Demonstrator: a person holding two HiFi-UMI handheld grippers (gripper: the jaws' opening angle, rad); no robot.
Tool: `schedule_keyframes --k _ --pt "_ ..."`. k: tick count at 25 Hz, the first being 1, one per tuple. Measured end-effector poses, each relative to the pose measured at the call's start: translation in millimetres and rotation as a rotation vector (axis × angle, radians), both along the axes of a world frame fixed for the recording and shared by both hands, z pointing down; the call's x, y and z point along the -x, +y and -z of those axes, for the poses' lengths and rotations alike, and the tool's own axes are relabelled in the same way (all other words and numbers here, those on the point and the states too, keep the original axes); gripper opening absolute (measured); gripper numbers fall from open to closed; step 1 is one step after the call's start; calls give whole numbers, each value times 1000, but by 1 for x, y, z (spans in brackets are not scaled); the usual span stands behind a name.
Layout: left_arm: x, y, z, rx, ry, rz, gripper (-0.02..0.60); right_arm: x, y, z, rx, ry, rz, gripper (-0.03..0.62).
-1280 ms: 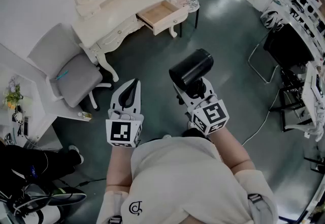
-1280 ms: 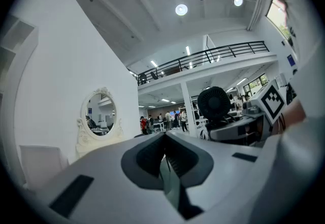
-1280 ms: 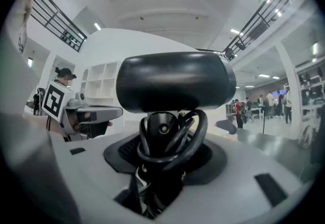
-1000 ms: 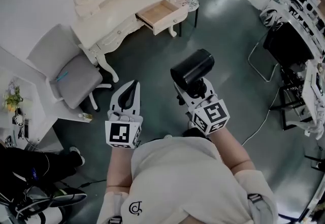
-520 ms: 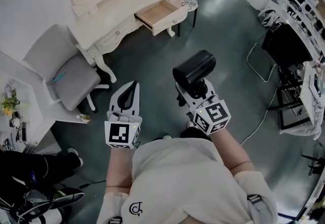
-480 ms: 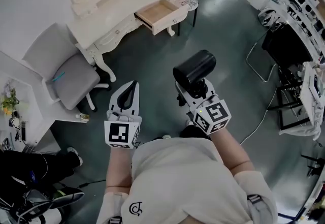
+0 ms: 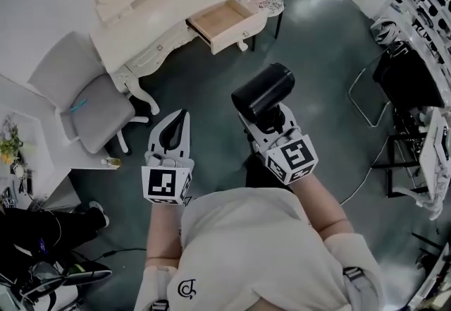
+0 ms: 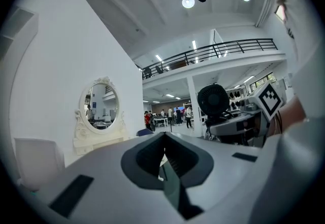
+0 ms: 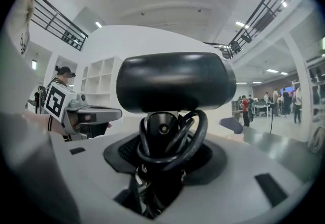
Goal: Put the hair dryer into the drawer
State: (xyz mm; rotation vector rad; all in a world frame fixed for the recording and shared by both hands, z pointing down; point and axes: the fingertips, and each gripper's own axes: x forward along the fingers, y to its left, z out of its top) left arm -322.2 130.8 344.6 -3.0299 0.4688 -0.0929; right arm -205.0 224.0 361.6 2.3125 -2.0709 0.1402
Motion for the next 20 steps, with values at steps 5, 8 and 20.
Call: schedule_keyframes --k 5,8,20 --pt "-78 -31 5 3 1 104 12 -82 -38 -2 5 -9 104 213" --pt "-127 -45 9 13 5 164 12 -133 -54 -2 22 -7 170 213" --pt "-282 -92 -7 43 -32 265 12 -288 -122 -22 86 54 324 213"
